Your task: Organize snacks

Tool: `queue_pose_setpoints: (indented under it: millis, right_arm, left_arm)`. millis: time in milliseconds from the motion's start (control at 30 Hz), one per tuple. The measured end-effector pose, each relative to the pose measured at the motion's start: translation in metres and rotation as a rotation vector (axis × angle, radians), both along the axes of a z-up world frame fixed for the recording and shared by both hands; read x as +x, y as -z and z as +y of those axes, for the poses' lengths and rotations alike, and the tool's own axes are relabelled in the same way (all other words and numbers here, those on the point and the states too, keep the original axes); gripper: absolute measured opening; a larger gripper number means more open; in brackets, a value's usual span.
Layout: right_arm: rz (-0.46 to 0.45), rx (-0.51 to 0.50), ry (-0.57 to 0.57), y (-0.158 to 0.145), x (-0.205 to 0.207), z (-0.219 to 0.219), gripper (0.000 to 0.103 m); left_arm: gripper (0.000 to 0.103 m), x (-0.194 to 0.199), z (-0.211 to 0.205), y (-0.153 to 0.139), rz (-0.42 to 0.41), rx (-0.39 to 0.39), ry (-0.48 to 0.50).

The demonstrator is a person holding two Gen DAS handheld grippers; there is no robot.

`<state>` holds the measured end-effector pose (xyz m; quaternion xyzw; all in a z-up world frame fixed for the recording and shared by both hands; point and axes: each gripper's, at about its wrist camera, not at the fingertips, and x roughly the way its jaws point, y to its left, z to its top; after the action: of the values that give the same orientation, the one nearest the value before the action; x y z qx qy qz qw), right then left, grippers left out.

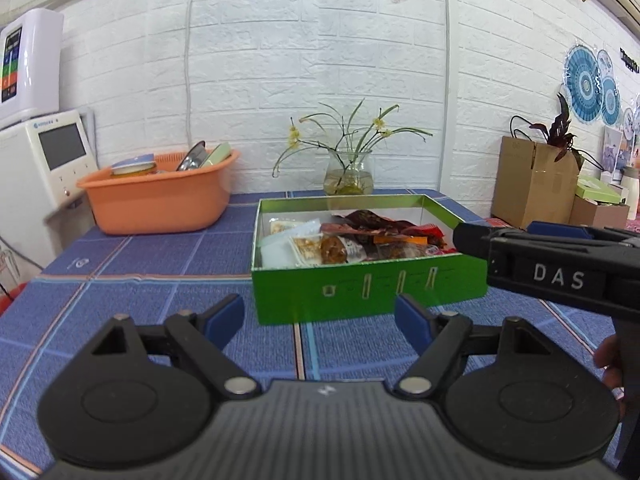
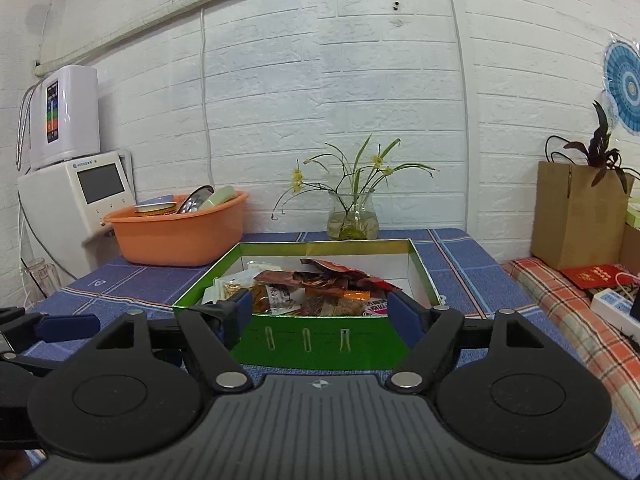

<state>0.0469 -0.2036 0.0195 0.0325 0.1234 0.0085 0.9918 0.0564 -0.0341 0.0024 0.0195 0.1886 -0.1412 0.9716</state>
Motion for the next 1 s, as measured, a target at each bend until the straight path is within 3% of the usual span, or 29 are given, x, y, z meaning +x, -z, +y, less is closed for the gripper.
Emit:
queue_pose_setpoints:
  millis: [200,600,1000]
  right_arm:
    - [-0.015,0.019,0.056,0.007,-0.023,0.003,0.103]
    - [0.006,0.081,0.083,0.024,-0.051,-0.004,0.103]
    - [-0.057,0.012,0.157,0.013,-0.081,-0.002,0.103]
  left_arm:
    - [0.079,-0.005,0.006,0.010,0.052,-0.041,0.009]
    - [0.079,-0.019,-0.001,0.020,0.046,0.023,-0.048]
    - [0.079,-0.034,0.001,0.017,0.014,0.030,-0.058]
